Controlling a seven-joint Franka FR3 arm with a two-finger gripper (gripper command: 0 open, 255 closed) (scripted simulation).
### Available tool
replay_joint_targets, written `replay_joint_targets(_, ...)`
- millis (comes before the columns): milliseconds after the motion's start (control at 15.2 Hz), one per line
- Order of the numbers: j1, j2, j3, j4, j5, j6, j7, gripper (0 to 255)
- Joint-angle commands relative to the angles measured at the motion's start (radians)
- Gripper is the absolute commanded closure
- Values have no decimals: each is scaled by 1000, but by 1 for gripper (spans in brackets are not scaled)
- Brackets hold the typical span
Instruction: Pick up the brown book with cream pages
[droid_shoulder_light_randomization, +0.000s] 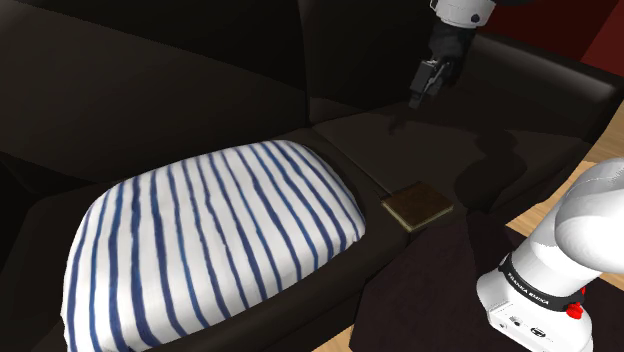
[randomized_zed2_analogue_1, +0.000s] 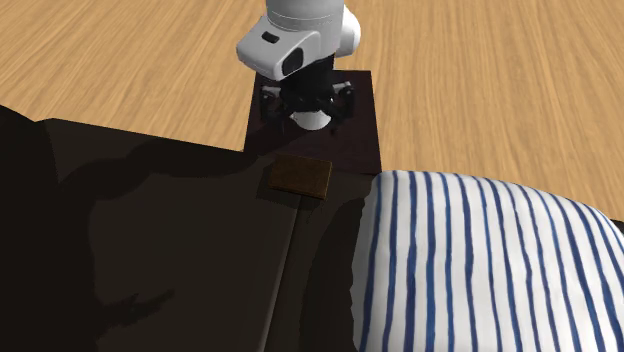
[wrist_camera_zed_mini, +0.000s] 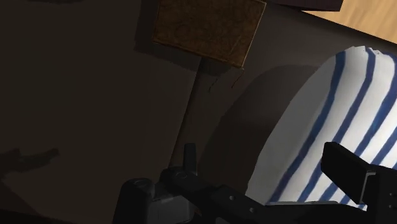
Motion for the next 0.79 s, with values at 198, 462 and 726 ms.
replay_joint_targets(198,18,56,18,-126,7,162,0,0)
replay_joint_targets(462,32,125,30,-209,10,298,-3,0)
replay_joint_targets(726,45,223,43,-274,12,445,-4,0)
